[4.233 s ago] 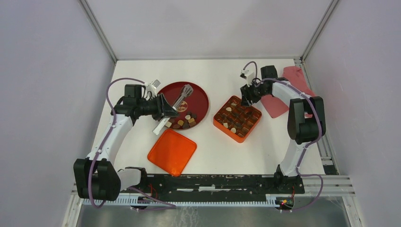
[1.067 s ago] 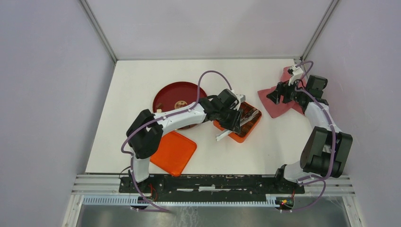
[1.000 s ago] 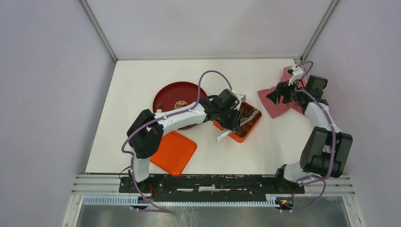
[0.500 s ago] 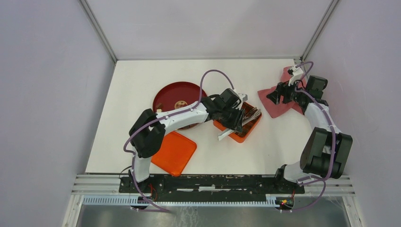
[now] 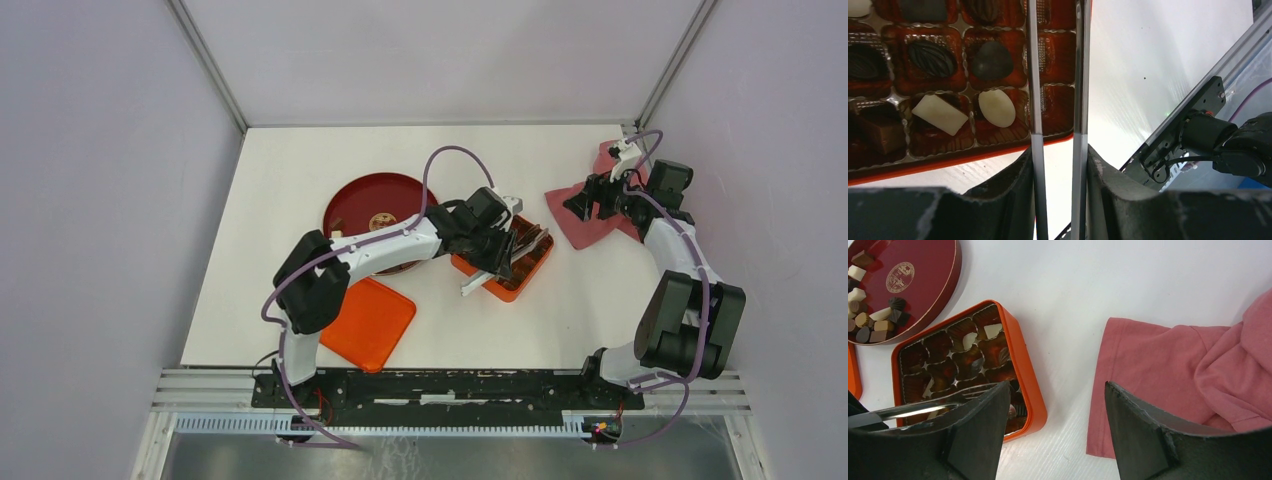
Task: Pack the chocolate
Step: Adjust the packing box at the center of the board, then pick up the fake chocolate from the plate.
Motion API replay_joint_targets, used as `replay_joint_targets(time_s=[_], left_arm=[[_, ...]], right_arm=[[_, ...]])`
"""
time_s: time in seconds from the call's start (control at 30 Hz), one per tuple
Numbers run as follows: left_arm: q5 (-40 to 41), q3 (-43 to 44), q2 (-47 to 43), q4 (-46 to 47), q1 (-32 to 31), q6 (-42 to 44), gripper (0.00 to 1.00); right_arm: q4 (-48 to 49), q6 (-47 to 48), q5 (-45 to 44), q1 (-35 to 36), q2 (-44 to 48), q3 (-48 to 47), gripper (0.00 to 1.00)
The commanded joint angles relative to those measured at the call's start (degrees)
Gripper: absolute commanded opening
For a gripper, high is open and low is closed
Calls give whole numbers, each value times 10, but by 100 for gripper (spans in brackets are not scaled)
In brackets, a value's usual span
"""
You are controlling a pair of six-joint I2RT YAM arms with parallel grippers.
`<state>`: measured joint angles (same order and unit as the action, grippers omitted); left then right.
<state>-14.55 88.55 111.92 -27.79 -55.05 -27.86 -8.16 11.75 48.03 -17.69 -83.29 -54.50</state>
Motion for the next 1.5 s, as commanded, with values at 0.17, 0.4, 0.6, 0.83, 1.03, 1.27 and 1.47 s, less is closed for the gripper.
replay_joint_targets(time_s=[0.17,0.4,0.6,0.83,1.03,1.27,1.47], left_arm=[[86,-34,-143,-17,17,23,39],[95,-130,-280,-75,127,39,40],[94,-152,-341,-192,240,83,40],[96,-146,-347,-314,258,86,39],[91,-158,-330,-355,257,60,39],[74,-156,-290,-324,260,72,40],[80,-127,-244,-319,262,98,40]], right_arm=[[19,5,49,-2,20,6,75],[14,21,73,11,21,10,75],[-22,63,63,44,16,-6,75],[-67,109,52,90,5,-31,75],[-70,112,47,106,1,-31,75],[-66,112,47,109,8,-19,75],[-64,110,50,109,8,-19,75]])
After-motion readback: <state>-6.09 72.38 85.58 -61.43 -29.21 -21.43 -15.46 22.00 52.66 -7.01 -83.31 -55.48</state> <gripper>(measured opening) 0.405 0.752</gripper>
